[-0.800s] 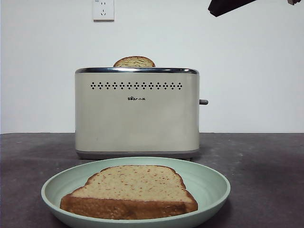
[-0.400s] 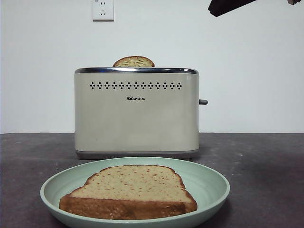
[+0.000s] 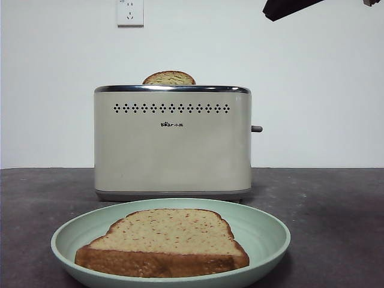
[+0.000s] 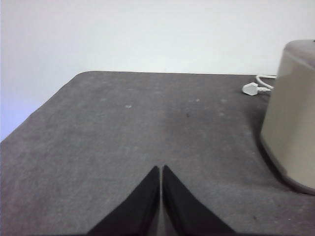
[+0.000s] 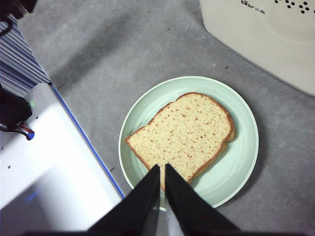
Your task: Take the bread from the toaster,put the bread on the plate,put the plate on the table
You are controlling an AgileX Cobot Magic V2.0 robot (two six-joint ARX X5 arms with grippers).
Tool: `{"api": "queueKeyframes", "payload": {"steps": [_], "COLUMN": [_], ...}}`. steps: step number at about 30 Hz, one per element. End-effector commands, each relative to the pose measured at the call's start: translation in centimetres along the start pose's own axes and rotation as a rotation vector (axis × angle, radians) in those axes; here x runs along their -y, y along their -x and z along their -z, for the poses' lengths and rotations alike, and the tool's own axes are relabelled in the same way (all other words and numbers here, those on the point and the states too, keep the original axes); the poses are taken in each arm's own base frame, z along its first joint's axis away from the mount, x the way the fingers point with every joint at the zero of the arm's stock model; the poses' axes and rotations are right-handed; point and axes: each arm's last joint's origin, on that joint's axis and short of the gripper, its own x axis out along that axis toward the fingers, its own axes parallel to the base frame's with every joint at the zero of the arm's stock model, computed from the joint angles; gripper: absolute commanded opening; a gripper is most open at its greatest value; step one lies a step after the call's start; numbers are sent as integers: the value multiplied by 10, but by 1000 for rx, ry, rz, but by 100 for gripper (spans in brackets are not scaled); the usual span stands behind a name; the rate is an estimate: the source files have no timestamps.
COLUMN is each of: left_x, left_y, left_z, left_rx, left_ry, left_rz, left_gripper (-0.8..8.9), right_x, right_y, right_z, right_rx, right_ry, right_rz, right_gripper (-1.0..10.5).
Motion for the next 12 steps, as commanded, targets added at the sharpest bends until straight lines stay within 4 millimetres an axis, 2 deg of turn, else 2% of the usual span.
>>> {"api": "queueKeyframes", "payload": {"steps": [1, 10, 12], "left_x": [-1, -2, -2], "left_y": [-1, -10, -11], "left_z": [7, 40, 42], "left_rx": [15, -82, -81], "left_ry": [18, 65, 85], "left_rz": [-23, -37, -38], "left_gripper": [11, 11, 11], "right_x": [-2, -2, -2], "right_y": [0, 0, 0], "right_z": [-4, -4, -4], "right_rx": [10, 10, 10], "right_ry": [18, 18, 18], "right_rz": [-8, -8, -8], "right_gripper": [3, 3, 3]}}
